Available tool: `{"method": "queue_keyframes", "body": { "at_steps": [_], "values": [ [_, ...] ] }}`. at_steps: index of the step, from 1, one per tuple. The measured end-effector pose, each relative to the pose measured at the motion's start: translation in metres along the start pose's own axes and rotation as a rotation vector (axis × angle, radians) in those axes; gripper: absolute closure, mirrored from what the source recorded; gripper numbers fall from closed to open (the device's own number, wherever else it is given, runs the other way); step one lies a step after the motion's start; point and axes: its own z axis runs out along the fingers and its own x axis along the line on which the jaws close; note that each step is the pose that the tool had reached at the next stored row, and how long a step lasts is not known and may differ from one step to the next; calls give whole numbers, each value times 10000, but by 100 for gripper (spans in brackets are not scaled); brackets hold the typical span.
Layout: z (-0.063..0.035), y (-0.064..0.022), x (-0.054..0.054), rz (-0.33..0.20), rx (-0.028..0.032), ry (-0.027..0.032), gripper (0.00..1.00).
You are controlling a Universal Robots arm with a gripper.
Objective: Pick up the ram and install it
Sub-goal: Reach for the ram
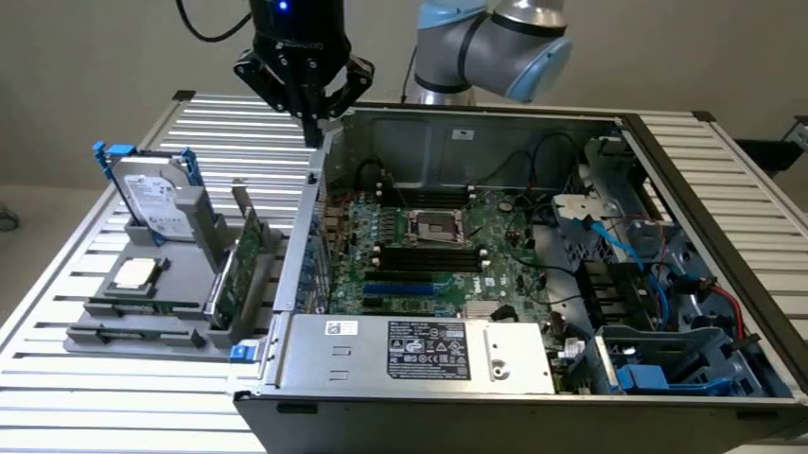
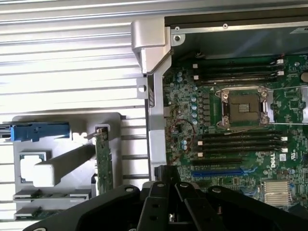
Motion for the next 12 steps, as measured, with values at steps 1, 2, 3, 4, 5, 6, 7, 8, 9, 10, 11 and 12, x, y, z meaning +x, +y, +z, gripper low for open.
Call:
{"method": "queue_keyframes", "body": {
  "at_steps": [1,2,3,4,5,6,7,8,9,10,11,12],
  "values": [
    [19,-4,44,1,2,0,89],
    [36,-9,89,1,6,1,89],
    [55,-14,133,0,8,2,89],
    [75,-18,181,1,11,2,89],
    [94,-23,225,0,10,1,89],
    [112,-28,269,2,10,0,89],
    [130,-33,313,0,10,0,89],
    [146,-39,359,0,10,0,89],
    [156,-46,404,1,11,1,89],
    [162,-54,448,1,11,1,89],
    [166,-64,492,1,10,1,89],
    [168,-76,538,0,11,0,89]
  ]
}}
